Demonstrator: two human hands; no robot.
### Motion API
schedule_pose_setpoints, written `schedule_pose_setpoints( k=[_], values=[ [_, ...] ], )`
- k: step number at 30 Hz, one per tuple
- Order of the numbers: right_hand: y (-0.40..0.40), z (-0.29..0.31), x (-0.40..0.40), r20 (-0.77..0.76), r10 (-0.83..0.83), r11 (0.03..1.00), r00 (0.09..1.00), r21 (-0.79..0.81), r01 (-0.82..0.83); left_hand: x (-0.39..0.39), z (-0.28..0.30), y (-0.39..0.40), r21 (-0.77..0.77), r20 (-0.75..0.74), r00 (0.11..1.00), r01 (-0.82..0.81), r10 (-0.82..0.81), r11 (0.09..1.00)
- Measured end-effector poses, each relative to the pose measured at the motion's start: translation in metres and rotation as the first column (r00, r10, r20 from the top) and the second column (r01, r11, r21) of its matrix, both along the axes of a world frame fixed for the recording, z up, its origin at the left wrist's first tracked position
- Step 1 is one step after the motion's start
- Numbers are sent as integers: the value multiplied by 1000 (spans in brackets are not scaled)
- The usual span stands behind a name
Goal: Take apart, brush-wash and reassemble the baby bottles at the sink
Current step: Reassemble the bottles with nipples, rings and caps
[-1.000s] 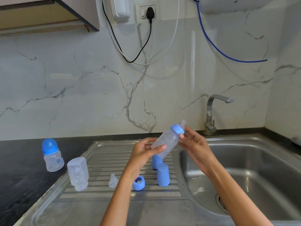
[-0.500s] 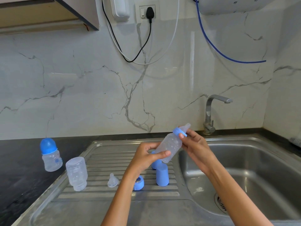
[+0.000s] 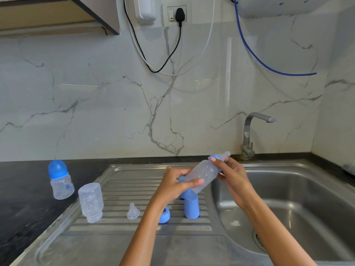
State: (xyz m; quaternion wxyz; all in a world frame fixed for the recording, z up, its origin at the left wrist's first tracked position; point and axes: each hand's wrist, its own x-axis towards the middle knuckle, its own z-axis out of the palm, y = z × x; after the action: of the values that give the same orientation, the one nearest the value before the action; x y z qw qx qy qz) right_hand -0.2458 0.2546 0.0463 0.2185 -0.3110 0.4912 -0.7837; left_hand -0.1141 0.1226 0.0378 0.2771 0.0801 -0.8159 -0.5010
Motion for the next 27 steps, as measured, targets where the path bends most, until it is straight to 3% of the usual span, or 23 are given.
schedule_pose_setpoints(
  k=[4, 6, 9, 12, 14, 17, 20, 24, 27],
  values=[
    [4, 4, -1, 51, 245, 966, 968, -99, -239, 4, 2, -4, 26, 7, 1000, 26, -26, 999],
    [9, 7, -2, -5, 305, 944, 952, -132, -303, 7, 5, -5, 88, 13, 998, 67, -68, 994],
    [6, 5, 4, -63, 102, 992, 993, -67, -107, 7, 4, -4, 37, -4, 1000, 25, -25, 999],
    [-4, -5, 11, 28, -82, 996, 996, -35, 83, 3, 0, -2, -94, -39, 998, -47, 43, 994],
    [-4, -3, 8, 1, 8, 999, 1000, -46, -8, 3, 3, -1, -2, -85, 995, -49, 48, 999],
    [5, 7, -1, -62, 277, 956, 959, -84, -282, 11, 11, -1, 209, -37, 999, 45, -39, 977],
    [10, 9, -3, -90, 362, 918, 928, -142, -371, 15, 11, -3, 226, 45, 990, 123, -137, 966],
    [0, -1, 8, 33, 140, 980, 990, -147, -134, 12, 9, -4, 172, 66, 994, 76, -88, 982],
    [-5, -9, 12, 81, 13, 996, 997, -88, -5, 7, 2, -6, 26, 45, 999, 0, -1, 1000]
  ],
)
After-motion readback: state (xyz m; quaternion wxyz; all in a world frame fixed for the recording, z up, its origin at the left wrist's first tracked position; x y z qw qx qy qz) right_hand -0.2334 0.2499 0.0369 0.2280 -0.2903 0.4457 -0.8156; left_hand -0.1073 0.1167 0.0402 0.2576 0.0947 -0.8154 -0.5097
